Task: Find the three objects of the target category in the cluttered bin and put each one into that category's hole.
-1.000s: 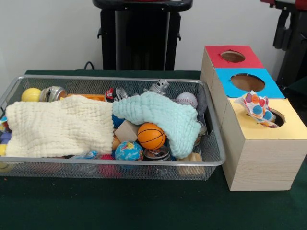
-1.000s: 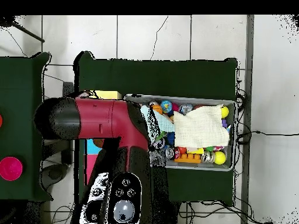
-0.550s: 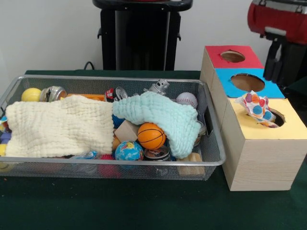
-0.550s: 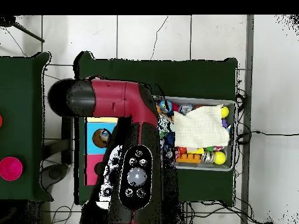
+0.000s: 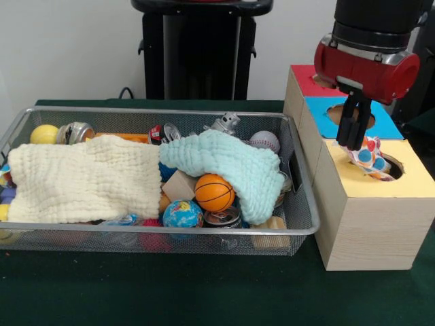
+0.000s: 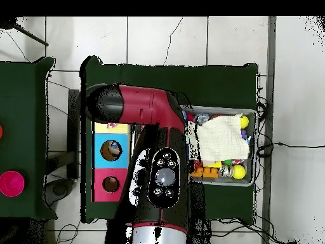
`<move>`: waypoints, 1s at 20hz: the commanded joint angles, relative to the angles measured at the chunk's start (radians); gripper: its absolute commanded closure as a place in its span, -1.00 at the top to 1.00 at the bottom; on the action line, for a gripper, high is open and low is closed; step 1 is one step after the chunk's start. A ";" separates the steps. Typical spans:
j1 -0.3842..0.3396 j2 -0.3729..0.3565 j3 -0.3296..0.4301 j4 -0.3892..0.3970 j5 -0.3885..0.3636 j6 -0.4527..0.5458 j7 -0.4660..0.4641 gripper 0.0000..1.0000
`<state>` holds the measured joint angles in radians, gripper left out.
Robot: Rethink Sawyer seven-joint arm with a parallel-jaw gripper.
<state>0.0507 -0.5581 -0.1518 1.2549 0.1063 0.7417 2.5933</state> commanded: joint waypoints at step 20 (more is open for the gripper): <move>0.015 0.084 0.075 0.125 -0.010 -0.177 0.055 -1.00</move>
<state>0.1068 -0.5344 -0.1434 1.2678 0.1052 0.6220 2.5933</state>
